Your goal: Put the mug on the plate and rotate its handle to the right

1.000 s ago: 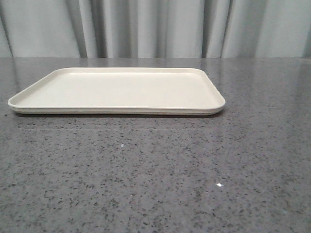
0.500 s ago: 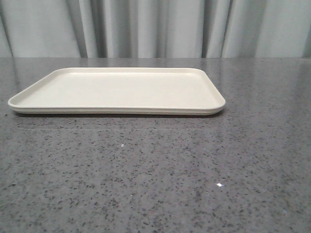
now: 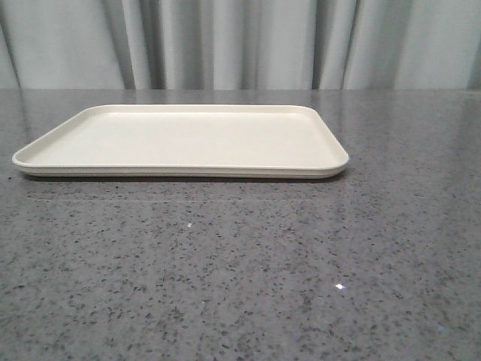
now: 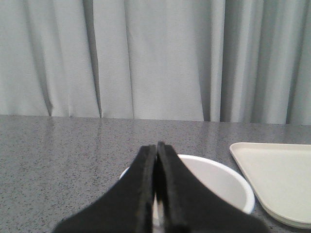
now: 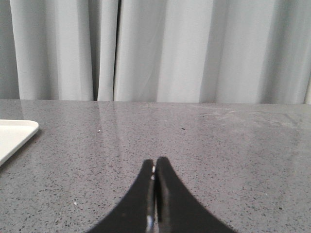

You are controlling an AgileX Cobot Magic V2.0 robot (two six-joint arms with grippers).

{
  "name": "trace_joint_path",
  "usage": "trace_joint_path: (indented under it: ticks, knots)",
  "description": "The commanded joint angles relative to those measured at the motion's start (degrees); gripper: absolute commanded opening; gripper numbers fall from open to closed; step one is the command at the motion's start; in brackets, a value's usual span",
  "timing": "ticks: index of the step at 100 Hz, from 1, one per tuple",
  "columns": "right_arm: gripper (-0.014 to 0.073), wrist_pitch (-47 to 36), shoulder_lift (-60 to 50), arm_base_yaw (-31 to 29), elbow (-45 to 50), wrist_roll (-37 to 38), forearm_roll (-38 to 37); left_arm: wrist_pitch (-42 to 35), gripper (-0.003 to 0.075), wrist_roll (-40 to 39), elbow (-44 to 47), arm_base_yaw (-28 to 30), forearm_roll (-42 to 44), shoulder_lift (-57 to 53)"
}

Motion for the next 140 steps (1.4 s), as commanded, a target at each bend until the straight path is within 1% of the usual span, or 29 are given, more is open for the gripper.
trace_joint_path:
  ticks: [1,63,104,140]
  knots:
    - [-0.0062,-3.18,-1.18,-0.39,-0.03,-0.40,0.19,-5.12,-0.0020,-0.08,0.59,-0.37,-0.08,-1.73]
    - [-0.0062,-3.17,-1.18,-0.39,-0.03,-0.40,0.24,-5.12,-0.0020,-0.08,0.59,-0.37,-0.08,-1.73]
    - [-0.0062,-3.19,-1.18,-0.39,-0.03,-0.40,2.37,-5.61,-0.0020,-0.08,0.59,-0.37,-0.08,-1.73]
    - [-0.0062,-3.29,-1.18,-0.39,-0.03,-0.40,2.42,-5.61,-0.0020,-0.08,0.59,-0.37,-0.08,-1.73]
